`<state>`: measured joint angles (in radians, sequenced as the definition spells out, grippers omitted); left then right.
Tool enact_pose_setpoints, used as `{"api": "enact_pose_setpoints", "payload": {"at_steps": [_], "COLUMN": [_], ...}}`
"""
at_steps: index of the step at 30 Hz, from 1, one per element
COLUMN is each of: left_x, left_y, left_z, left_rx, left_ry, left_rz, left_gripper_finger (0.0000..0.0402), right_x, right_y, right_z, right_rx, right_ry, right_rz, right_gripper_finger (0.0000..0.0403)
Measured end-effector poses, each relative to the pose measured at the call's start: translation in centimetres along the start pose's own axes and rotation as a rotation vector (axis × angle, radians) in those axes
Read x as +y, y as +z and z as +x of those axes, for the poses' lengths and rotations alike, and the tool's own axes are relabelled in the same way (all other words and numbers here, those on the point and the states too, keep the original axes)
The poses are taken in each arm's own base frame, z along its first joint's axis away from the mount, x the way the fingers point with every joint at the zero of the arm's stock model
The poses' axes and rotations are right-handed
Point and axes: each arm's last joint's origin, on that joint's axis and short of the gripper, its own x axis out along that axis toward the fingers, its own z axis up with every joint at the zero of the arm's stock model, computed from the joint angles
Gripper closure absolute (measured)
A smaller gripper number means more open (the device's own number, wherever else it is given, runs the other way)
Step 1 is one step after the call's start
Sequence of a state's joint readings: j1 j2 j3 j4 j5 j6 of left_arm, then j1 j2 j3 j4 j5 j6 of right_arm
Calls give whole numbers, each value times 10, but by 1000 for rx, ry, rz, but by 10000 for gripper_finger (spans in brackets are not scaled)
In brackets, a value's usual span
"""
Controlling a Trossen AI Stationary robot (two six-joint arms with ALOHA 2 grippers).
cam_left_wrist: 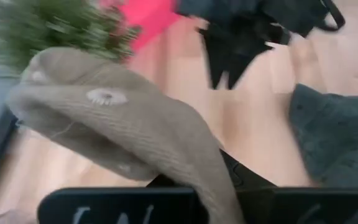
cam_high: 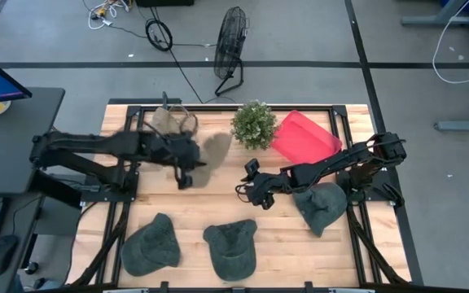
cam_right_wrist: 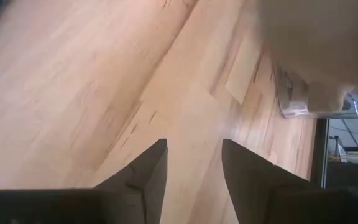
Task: Pick & Place hat
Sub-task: Put the brown cap into the transparent bin
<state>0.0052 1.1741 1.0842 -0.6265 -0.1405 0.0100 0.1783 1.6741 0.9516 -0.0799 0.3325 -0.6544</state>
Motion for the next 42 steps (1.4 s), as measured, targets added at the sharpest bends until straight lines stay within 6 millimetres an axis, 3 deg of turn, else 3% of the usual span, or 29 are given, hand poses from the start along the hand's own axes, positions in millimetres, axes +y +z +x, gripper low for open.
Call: {"api": "enact_pose_setpoints", "payload": {"at_steps": [5,10,17,23,29,36,42], "left_x": [26,53,92,121,134,141,147], "left_y": [14,9,-9,-32,-63,-84,-94], "left_z": [-50,-70,-66,-62,-41,-28,-30], "left_rx": [116,253,327,358,355,366,415], "left_ry": [122,159,102,83,18,2,107], "left_rz": [32,116,143,54,19,52,-217], "left_gripper_finger": [396,397,398,398,398,394,372], "right_x": [0,-1,-1,-2,-2,-2,-4], "right_y": [1,1,2,2,2,2,1], "right_z": [0,0,0,0,0,0,1], "right_rx": [-6,-14,-28,-31,-32,-31,-29], "right_ry": [-4,-6,-8,-9,-11,-11,-13], "right_rz": [-6,-3,1,30,31,32,39], "right_gripper_finger": [248,250,250,250,250,250,250]}}
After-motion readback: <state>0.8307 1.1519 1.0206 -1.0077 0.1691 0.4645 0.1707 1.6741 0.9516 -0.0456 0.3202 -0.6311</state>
